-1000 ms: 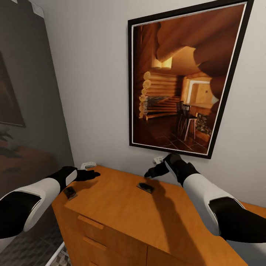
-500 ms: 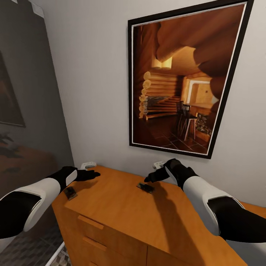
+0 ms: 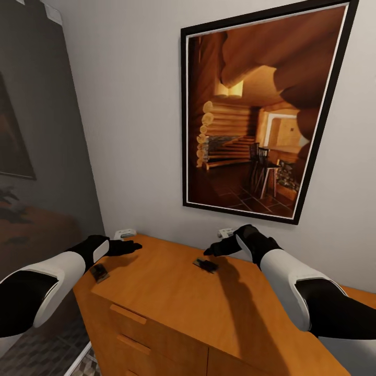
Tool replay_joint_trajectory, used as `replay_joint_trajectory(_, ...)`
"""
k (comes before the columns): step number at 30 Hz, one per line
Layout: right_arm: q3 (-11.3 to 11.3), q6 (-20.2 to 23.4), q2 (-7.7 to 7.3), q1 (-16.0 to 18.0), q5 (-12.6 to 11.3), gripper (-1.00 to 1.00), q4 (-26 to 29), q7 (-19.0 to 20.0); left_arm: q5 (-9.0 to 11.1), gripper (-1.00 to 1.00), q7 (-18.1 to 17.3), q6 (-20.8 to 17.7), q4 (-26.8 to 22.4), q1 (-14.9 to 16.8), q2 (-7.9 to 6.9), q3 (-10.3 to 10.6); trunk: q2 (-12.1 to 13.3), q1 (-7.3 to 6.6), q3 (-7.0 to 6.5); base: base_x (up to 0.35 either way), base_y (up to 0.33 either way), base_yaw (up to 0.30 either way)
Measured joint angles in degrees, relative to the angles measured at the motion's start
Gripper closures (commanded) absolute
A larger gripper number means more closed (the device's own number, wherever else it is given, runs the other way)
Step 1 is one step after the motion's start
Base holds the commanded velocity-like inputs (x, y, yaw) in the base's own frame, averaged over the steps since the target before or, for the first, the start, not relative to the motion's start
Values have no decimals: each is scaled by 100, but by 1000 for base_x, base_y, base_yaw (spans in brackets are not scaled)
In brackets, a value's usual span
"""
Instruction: Take the four mousetraps from the cabinet in the bathroom and place them on the bathroom floor. Make sure all four end up on the same floor surface, and ensure that at least two of them are either under or directly next to the same bathroom sink.
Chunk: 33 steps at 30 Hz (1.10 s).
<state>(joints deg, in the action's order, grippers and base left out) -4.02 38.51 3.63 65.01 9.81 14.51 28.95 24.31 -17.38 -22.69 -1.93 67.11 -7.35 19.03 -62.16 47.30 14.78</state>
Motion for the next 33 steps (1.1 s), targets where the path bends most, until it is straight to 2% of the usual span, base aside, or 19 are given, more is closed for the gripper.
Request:
replay_joint_trajectory(16,46,-36,-1,0,20,-100,-2,-6,-4,-100,2,-1,2,-2,-7,0,0,-1,0,79,0,0)
replay_joint_trajectory(33,37,-58,-1,0,26,-100,-9,-48,8,-100,0,0,14,-1,-9,0,0,0,0,11,0,0)
